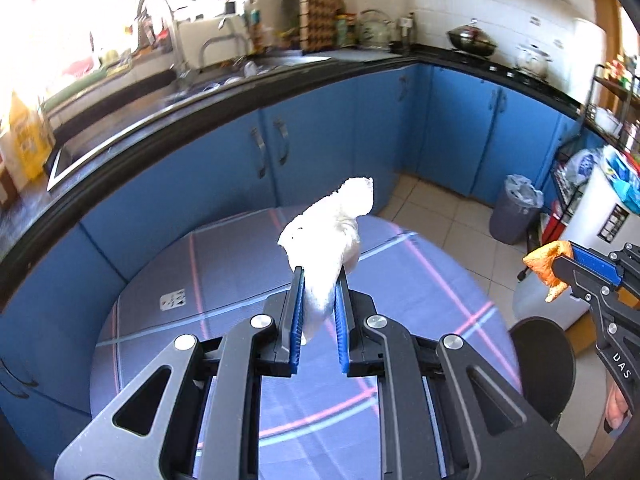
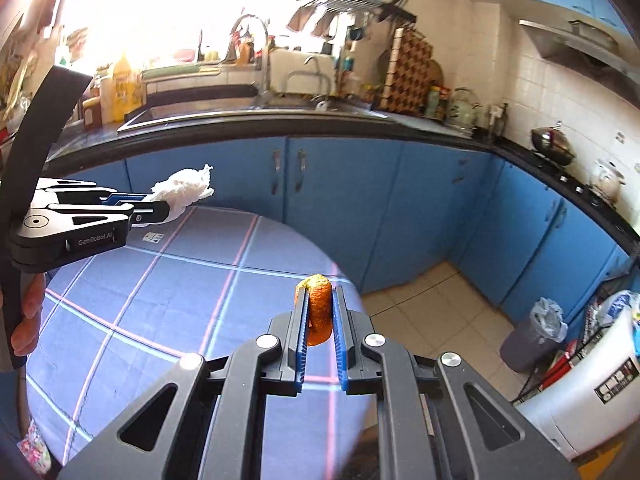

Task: Collect trash
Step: 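Carry the white tissue to the bin and open the left tool while the right tool drops the orange peel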

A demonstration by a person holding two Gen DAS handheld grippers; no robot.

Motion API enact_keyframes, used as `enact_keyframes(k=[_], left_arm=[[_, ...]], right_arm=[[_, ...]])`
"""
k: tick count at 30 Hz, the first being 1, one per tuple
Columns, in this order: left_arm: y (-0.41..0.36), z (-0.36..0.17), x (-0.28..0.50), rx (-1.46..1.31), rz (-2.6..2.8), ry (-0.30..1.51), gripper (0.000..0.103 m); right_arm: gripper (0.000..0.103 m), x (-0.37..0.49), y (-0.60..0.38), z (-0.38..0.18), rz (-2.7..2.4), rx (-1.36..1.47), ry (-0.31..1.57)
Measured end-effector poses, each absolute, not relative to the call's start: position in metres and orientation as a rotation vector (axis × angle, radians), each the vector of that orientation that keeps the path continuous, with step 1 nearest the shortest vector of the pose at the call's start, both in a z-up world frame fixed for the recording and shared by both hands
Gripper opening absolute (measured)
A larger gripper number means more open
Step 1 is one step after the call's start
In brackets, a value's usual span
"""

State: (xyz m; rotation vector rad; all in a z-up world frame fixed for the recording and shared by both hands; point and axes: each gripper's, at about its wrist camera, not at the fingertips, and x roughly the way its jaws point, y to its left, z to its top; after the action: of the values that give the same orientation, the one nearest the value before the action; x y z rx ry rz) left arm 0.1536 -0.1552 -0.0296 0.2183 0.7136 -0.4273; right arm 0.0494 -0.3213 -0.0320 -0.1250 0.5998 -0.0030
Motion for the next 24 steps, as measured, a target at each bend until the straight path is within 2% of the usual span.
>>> enact_keyframes(k=[9, 24], left_arm=[[-0.211, -0.011, 0.113, 0.274, -0.524, 0.665, 0.015], [-0.291, -0.008, 0.068, 0.360, -0.669, 0.646, 0.015]], right_arm=[[0.012, 0.004, -0.359, -0.017, -0.087, -0.112, 0.569], [0.012, -0.040, -0.414, -0.008, -0.200, -0.058, 0.567]])
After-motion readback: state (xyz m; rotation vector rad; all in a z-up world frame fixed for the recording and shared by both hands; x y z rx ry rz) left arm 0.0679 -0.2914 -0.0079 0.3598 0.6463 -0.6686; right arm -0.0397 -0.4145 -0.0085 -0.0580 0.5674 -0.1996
